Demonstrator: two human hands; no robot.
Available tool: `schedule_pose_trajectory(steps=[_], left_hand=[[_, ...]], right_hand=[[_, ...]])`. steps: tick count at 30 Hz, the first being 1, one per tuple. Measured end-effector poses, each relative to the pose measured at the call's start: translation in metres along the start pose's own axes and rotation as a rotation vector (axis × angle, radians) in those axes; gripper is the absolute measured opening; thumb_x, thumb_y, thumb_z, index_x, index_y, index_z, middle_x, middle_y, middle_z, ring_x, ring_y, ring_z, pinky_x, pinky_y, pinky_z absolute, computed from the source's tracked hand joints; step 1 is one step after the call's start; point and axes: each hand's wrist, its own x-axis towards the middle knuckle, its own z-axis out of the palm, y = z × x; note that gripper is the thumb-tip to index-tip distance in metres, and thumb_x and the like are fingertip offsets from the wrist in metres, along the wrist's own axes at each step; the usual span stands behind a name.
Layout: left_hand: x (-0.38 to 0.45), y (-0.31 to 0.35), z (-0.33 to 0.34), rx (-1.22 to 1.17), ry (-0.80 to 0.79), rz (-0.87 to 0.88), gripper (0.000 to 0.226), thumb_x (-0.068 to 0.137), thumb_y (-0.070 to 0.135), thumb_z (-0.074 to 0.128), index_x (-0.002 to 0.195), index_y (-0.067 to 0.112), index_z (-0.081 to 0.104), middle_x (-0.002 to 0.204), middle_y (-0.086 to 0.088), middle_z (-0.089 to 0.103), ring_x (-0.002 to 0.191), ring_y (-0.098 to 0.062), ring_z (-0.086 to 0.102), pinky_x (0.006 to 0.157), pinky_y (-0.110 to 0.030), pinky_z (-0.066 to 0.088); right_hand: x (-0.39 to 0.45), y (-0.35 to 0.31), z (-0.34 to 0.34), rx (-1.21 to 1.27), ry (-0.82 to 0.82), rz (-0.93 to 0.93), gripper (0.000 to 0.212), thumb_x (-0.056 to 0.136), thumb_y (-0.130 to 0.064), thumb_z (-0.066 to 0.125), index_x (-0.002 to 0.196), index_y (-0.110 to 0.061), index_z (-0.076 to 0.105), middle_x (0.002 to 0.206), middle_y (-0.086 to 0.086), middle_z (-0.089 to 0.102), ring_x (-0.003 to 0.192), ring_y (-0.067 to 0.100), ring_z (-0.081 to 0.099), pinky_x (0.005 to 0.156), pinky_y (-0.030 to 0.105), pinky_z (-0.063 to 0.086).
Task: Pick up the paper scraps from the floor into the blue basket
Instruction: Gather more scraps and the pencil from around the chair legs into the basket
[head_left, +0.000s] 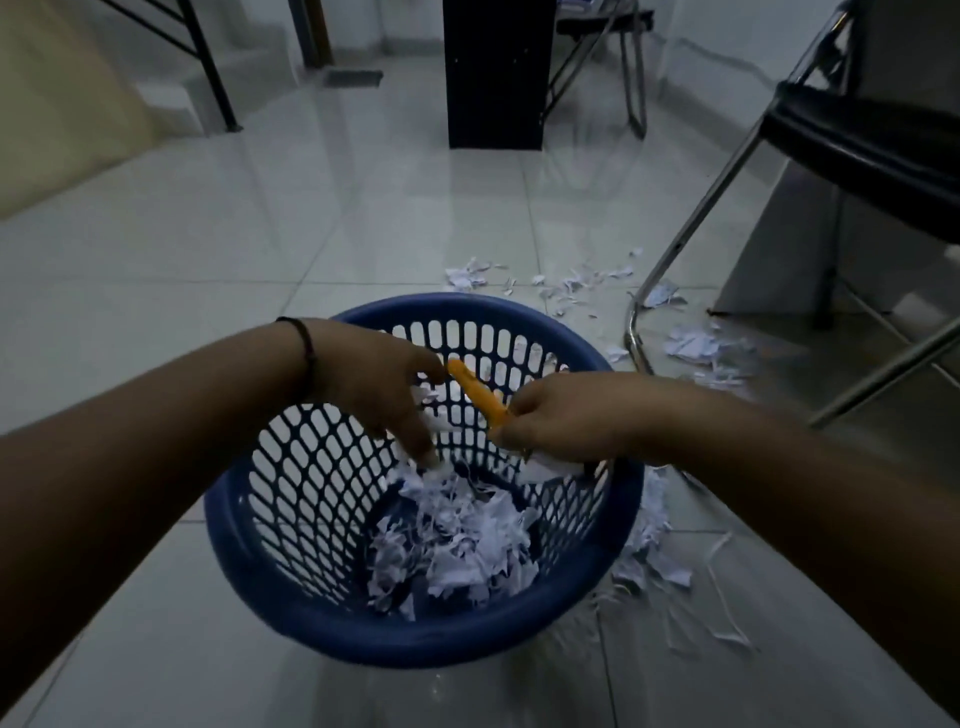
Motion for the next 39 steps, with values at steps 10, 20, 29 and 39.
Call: schedule_pose_trajectory(steps=[10, 20, 29, 39], left_hand=[[0.016, -0.002, 0.008, 0.144, 0.128, 0.089, 0.036, 0.091, 0.041, 0.052, 0.123, 0.027, 0.057, 0.124, 0.009, 0.060, 0.097, -0.005, 0.050, 0.088, -0.024, 0.036], [-0.007, 0.122, -0.019, -0.237, 0.796, 0.580, 0.041, 0.085, 0.034, 0.058, 0.125, 0.027, 0.051, 0.112, 0.008, 0.061, 0.095, -0.005, 0.059, 0.069, -0.008, 0.040], [0.104, 0.290, 0.074, -0.226, 0.571, 0.544, 0.022, 0.087, 0.027, 0.053, 0.105, 0.021, 0.064, 0.101, 0.003, 0.065, 0.089, -0.012, 0.061, 0.075, -0.021, 0.051], [0.164, 0.192, 0.249, -0.243, 0.269, 0.035, 0.077, 0.078, 0.043, 0.059, 0.145, 0.029, 0.022, 0.154, -0.012, 0.012, 0.141, -0.031, 0.014, 0.111, -0.049, 0.027]], right_hand=[[0.012, 0.000, 0.002, 0.007, 0.133, -0.151, 0.020, 0.092, -0.032, 0.053, 0.100, -0.021, 0.068, 0.097, -0.009, 0.068, 0.085, 0.009, 0.060, 0.064, 0.016, 0.043], [-0.052, 0.063, -0.055, -0.035, 0.393, -0.104, 0.018, 0.090, -0.037, 0.053, 0.075, -0.031, 0.060, 0.065, -0.008, 0.066, 0.053, 0.001, 0.063, 0.047, 0.017, 0.045], [-0.041, 0.231, 0.053, 0.128, -0.071, 0.373, 0.031, 0.094, -0.026, 0.052, 0.104, 0.002, 0.062, 0.101, 0.019, 0.067, 0.087, 0.029, 0.066, 0.066, 0.031, 0.053], [0.006, 0.317, 0.178, -0.055, -0.027, 0.299, 0.081, 0.069, -0.069, 0.060, 0.127, -0.015, 0.043, 0.127, 0.010, 0.044, 0.112, 0.026, 0.048, 0.082, 0.035, 0.042]])
